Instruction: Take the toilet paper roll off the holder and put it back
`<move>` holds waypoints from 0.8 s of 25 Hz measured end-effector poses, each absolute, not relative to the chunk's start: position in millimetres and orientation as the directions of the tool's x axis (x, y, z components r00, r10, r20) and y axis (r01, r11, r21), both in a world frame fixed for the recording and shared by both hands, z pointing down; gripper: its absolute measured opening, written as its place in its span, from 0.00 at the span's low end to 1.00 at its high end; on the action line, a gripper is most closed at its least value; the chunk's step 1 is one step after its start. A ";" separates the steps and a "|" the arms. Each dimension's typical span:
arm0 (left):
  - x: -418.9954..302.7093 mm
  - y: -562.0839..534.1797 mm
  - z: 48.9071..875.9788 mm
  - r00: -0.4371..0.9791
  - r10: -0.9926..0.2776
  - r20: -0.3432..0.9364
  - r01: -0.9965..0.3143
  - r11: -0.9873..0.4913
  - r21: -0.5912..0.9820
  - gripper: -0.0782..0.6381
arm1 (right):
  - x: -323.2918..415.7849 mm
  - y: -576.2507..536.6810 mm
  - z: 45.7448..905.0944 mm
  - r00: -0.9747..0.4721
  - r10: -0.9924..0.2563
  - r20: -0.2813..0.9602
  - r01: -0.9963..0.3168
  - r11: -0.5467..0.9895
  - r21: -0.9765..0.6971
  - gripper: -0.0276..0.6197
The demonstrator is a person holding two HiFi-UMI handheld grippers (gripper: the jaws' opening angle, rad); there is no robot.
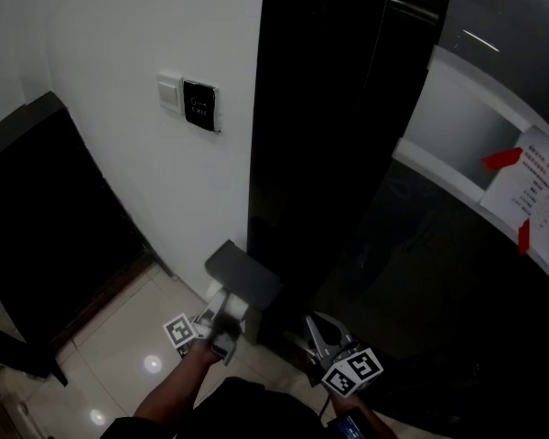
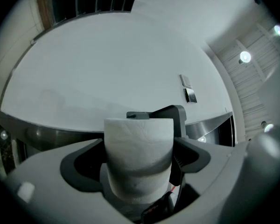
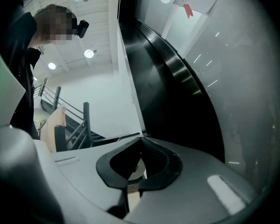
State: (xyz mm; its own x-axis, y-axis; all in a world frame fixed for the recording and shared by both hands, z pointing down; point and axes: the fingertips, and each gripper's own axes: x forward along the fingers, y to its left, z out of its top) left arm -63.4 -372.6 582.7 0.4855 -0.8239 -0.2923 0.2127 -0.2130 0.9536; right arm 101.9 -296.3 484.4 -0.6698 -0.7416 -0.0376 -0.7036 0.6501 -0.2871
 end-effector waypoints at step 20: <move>-167.4 -325.9 557.8 0.529 -0.845 -0.074 -0.507 -0.384 0.772 0.18 | 43.3 -275.0 495.2 -0.676 -0.737 0.012 -0.710 0.646 -0.279 0.06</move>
